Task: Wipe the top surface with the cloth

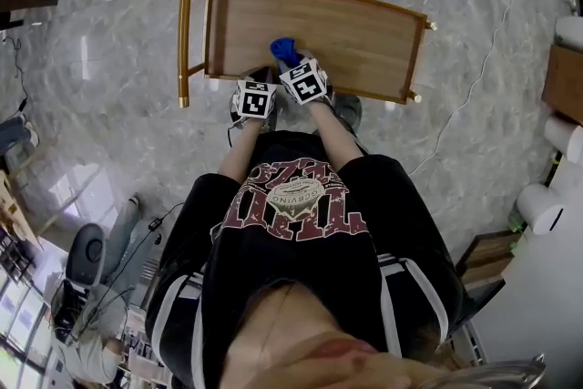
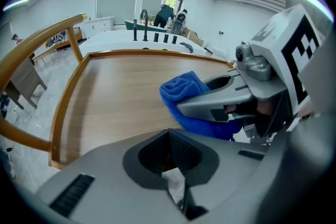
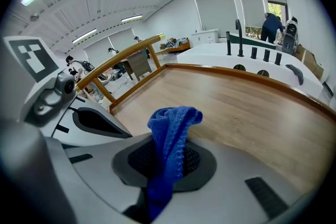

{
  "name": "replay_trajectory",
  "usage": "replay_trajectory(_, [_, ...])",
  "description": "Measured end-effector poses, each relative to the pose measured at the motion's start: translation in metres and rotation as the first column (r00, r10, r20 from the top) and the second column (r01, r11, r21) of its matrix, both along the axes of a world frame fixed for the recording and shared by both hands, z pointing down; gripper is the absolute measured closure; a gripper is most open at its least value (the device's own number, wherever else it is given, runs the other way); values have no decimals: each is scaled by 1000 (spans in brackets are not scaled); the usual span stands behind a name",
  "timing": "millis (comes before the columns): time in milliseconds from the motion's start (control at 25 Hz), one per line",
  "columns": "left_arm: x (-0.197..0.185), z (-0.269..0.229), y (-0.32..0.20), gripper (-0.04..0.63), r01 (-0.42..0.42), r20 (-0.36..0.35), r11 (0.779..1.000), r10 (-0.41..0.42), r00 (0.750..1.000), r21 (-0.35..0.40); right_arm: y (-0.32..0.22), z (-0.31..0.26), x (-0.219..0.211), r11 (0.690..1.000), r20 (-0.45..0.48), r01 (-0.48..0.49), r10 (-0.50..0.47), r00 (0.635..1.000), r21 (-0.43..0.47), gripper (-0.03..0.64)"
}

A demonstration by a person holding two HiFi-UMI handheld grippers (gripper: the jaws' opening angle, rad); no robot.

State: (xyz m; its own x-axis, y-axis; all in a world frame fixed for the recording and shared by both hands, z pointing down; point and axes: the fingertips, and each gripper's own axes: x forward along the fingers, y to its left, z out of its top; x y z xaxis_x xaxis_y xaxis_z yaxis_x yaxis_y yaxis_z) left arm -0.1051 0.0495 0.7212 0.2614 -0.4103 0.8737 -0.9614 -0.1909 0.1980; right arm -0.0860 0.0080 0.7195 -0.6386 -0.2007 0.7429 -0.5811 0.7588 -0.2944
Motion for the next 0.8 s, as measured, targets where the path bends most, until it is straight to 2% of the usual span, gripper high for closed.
replay_trajectory(200, [16,-2,-11,549,-47,-3,999,47,999,13,-3,0,14,1000,-3,-16,16,1000,4,558])
replay_trajectory(360, [22,3,-8,549,-57,-3,998,57,998,-17,-4,-1,26,1000,-11,-24,24,1000,14,558])
replay_trajectory(800, [62,4,-12,549,-129,-22,991,129,991,-22,-7,-3,73,995,-31,-96,97,995,28,558])
